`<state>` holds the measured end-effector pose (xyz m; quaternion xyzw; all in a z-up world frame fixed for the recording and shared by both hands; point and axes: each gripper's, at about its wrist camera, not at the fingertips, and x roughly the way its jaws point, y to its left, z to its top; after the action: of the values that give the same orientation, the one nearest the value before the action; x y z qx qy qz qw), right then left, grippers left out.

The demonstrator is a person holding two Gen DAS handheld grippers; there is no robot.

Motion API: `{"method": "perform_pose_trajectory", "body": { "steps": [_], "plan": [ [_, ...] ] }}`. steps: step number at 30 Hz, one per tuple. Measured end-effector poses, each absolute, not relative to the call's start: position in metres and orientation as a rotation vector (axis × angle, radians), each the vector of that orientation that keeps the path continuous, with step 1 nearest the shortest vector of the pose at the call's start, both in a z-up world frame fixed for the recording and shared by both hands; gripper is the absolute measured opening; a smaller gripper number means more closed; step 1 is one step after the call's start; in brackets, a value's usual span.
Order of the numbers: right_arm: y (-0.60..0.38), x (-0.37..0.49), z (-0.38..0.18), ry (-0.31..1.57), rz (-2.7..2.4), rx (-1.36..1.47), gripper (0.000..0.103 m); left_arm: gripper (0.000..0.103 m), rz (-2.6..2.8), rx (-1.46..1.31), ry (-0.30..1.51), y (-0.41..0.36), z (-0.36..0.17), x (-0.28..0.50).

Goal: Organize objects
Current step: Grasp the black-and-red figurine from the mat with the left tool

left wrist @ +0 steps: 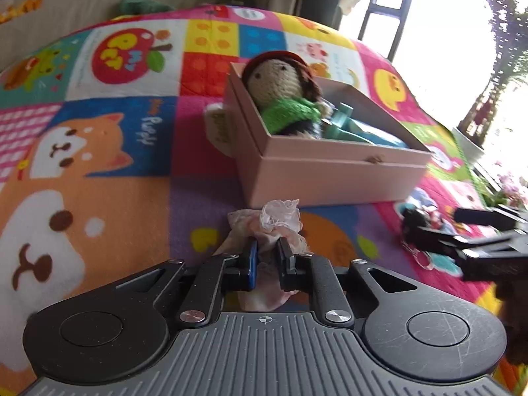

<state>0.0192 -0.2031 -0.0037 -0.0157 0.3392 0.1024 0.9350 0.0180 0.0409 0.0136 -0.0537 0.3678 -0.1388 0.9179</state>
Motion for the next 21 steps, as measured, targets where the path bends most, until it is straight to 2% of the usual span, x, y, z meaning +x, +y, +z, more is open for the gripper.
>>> {"method": "perform_pose_trajectory", "body": {
  "steps": [2, 4, 6, 18, 21],
  "plan": [
    [-0.200, 0.025, -0.007, 0.705, 0.209, -0.039, 0.096, 0.014, -0.319, -0.088, 0.761, 0.036, 0.014, 0.008],
    [-0.196, 0.028, -0.010, 0.710, 0.212, -0.043, 0.086, 0.013, -0.344, -0.069, 0.765, 0.032, 0.015, -0.001],
    [-0.191, 0.030, -0.010, 0.722, 0.222, -0.050, 0.065, 0.013, -0.360, -0.063, 0.769, 0.028, 0.015, -0.006],
    [-0.185, -0.010, 0.015, 0.695, 0.376, -0.049, 0.065, 0.015, -0.348, -0.153, 0.773, 0.031, 0.014, -0.001],
    [-0.180, -0.020, 0.012, 0.699, 0.416, -0.084, 0.066, 0.016, -0.350, -0.187, 0.708, 0.036, 0.024, -0.002]
  ]
}}
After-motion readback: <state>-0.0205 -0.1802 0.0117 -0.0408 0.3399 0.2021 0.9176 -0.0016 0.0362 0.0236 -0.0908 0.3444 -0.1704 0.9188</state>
